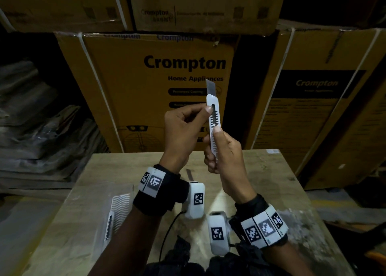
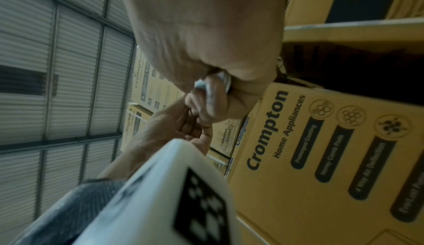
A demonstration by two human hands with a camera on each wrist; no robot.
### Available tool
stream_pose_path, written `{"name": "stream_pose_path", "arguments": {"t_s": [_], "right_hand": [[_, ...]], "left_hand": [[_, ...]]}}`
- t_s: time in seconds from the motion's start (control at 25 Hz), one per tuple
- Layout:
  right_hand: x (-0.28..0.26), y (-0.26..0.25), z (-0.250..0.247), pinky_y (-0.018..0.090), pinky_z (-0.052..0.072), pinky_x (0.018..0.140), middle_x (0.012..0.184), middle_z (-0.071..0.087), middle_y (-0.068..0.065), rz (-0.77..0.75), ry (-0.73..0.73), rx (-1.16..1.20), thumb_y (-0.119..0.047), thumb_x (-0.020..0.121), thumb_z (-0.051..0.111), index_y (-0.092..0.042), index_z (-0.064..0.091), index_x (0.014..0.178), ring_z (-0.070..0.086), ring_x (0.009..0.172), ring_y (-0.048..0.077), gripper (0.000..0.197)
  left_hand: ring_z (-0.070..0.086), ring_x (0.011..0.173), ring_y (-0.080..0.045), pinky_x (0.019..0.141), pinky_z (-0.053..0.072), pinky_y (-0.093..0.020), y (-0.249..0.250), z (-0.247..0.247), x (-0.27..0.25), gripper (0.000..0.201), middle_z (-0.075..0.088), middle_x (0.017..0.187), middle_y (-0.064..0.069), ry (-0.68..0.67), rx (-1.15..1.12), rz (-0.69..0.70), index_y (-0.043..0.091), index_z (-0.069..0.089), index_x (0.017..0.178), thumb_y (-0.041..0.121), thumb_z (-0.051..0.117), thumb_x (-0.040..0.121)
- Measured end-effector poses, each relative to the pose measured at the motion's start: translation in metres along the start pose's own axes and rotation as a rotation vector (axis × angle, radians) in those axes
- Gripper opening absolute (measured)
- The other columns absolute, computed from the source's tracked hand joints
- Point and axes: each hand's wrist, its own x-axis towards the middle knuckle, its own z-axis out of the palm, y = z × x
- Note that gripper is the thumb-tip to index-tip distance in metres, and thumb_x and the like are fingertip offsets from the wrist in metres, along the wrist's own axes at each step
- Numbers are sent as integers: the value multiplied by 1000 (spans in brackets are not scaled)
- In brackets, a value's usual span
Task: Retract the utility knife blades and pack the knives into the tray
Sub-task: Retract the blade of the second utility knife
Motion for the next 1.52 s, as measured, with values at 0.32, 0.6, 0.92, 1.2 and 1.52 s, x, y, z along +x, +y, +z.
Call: {"name": "stream_pose_path", "arguments": {"t_s": [0.32,0.6,0.92,1.2,1.52], "right_hand": [[-11,-5,-11,19,21,40,51,38,-2,15,104,-53,-41,106,43,-9,63,84,29,40,8,44],[-9,-3,-5,15,26,39,48,37,-6,-85,172,-82,-24,109,41,-9,57,76,29,38,4,40],[-19,-6,-8,20,28,42,62,51,2,61,-34,-56,-40,107,41,-4,61,109,40,48,10,41],[-20,-15,1,17,24,38,53,36,0,31,41,-137,-37,107,43,-9,61,86,27,41,9,39],[-23,-4,5,16,24,38,47,38,-5,-34,158,-101,-15,107,41,-11,59,77,28,37,6,36]], "left_hand": [[77,91,-30,84,60,-58,-5,7,-9,15,81,95,-8,-68,-22,-58,3,79,103,12,75,91],[78,90,-25,83,61,-56,-3,6,-8,15,81,95,-7,-77,-20,-43,4,79,103,12,75,91],[78,87,-26,76,64,-47,1,-4,-9,14,81,93,-8,-39,-42,-44,1,79,102,9,74,91],[76,85,-23,63,54,-22,-4,-5,-14,18,81,93,-5,59,-55,-61,4,79,105,16,73,93],[74,81,-7,62,51,-16,-4,-5,-25,16,81,94,-2,-35,-54,-123,6,79,105,15,74,92]]}}
